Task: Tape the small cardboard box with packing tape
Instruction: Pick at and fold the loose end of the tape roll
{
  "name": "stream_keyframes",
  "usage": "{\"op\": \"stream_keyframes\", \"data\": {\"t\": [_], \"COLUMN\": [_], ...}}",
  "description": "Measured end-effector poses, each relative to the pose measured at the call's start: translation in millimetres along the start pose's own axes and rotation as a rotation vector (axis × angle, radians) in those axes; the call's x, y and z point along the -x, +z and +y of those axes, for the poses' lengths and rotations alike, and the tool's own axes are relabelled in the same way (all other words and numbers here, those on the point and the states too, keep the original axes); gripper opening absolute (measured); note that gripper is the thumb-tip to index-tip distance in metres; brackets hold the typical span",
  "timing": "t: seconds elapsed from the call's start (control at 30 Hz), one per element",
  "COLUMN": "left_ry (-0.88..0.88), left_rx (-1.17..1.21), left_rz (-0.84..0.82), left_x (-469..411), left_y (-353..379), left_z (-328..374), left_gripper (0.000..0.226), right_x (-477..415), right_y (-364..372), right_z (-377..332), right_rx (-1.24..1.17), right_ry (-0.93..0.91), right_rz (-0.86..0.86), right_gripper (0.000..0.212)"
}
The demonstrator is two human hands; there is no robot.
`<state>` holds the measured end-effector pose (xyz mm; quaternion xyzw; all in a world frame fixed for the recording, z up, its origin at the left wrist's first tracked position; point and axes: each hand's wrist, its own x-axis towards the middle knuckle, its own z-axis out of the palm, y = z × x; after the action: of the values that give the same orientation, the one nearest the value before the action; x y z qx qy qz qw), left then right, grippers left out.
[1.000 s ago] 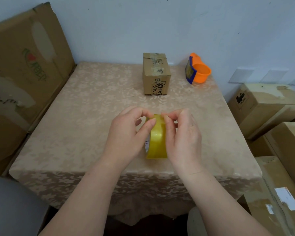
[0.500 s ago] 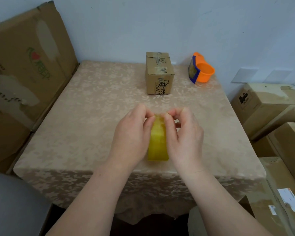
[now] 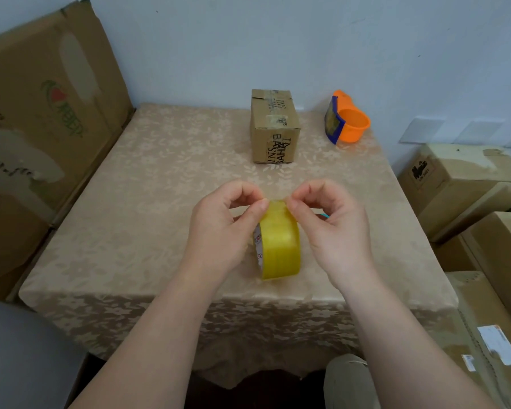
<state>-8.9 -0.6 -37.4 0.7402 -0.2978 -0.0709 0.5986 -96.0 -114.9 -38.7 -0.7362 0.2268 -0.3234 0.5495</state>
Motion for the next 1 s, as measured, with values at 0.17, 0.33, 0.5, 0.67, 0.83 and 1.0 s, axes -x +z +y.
{"op": "stream_keyframes", "data": {"t": [0.17,0.33,0.5,0.67,0.83,1.0], "left_ry": [-0.011,-0.073,-0.071,-0.120,-0.114,-0.107], "left_rx": [0.035,0.145,0.179,0.165,0.119,0.077], "left_rz": [0.003,-0.027,-0.020,-0.009,0.010,0.031], "left_x": [0.9,2.2,0.4,-0.5,0.1,1.1], "left_y": [-0.5,-4.2,-2.6,-2.0,-3.1,-2.6], "left_z": [1.7,6.1,6.4,4.5,4.6,7.0], "left_gripper": [0.024,0.035,0.016,0.018,0.027,0.029], "right_x": [-0.3,-1.7,-3.0,-3.4,-2.9,-2.0], "right_y": [0.6,-1.2,-3.7,-6.4,-7.3,-7.6], "right_z": [0.4,1.3,0.9,-1.7,-5.0,-6.6], "right_rx": [-0.009,-0.029,-0.003,0.038,0.066,0.091], "right_ry": [-0.002,0.034,0.040,0.031,0.019,0.009], "right_rz": [0.004,0.007,-0.011,-0.046,-0.057,-0.042], "right_gripper": [0.031,0.028,0.028,0.028,0.027,0.026]}}
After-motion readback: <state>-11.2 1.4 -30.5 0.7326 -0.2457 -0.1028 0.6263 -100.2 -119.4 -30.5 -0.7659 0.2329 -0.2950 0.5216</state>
